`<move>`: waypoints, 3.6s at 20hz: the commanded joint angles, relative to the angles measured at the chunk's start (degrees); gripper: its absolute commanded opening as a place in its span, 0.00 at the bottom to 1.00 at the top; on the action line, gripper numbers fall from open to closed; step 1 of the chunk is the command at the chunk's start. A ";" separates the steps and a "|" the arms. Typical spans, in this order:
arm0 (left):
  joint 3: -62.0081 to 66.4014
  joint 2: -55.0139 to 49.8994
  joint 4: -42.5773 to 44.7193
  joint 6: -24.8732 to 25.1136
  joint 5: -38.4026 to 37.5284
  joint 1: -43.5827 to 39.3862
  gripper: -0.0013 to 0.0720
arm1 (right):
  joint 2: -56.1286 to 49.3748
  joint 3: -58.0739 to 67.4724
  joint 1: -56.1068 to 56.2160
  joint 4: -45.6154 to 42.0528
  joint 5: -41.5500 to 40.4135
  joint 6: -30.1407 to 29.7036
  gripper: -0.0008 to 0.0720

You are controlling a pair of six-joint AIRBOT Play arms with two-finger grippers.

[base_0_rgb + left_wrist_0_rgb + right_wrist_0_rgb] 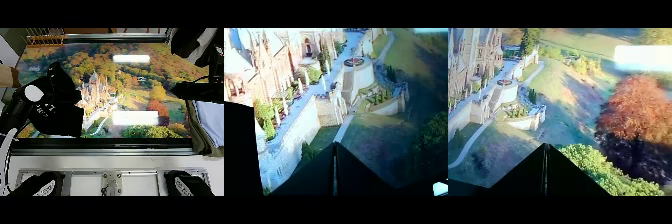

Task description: Fold the clothes and pants, and hang the long-sleeved shirts on hangers.

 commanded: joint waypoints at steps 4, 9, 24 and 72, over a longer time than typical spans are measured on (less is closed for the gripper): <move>0.00 0.02 0.00 0.00 0.00 -0.02 0.03 | 0.02 0.00 0.07 0.02 0.02 0.02 0.03; 0.00 0.02 -0.20 -0.02 0.33 -0.02 0.03 | 0.02 0.00 0.07 0.02 0.02 0.02 0.03; 9.05 -22.21 20.44 -3.02 4.66 21.46 0.98 | 0.02 0.00 0.07 0.02 0.02 0.02 0.03; -19.78 -13.86 -11.74 2.16 5.46 5.99 0.93 | 0.02 -0.02 0.07 3.65 -0.13 0.22 0.03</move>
